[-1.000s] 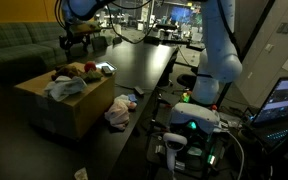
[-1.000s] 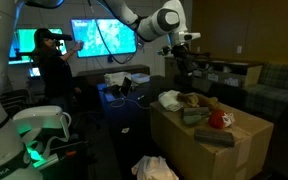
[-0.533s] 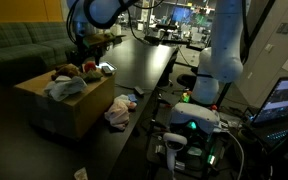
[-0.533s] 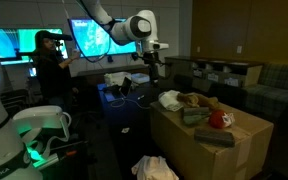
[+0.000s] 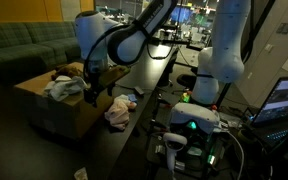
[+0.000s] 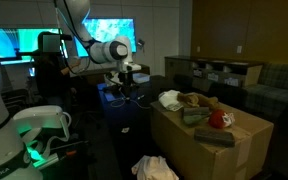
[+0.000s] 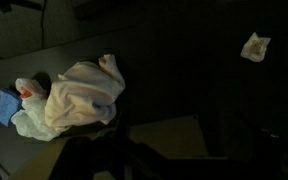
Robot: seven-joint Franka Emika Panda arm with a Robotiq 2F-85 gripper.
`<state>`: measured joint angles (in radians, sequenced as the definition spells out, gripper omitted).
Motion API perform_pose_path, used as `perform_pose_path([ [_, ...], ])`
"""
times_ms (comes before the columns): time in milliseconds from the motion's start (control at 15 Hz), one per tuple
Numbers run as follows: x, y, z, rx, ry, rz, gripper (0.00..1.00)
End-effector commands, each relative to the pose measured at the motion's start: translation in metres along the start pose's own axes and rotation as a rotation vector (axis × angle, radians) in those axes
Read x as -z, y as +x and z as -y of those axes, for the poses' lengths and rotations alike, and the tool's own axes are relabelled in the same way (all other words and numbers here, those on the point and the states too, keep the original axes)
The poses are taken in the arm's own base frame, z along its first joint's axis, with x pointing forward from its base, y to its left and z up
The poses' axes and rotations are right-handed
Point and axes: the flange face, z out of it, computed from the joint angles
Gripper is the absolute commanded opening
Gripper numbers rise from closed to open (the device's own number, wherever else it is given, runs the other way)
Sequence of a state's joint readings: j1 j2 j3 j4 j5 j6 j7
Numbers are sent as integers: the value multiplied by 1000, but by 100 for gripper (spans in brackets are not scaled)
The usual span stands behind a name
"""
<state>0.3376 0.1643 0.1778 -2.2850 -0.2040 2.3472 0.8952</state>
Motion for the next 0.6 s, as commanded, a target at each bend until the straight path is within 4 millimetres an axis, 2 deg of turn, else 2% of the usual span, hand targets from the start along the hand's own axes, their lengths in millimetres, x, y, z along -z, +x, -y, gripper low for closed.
perform_pose_path([
  [0,-23,-38,27,26,44,-12,100],
  [267,-56,-60,55,82,148,-18,100],
  [533,-101,-59,74,118,219,17,100],
])
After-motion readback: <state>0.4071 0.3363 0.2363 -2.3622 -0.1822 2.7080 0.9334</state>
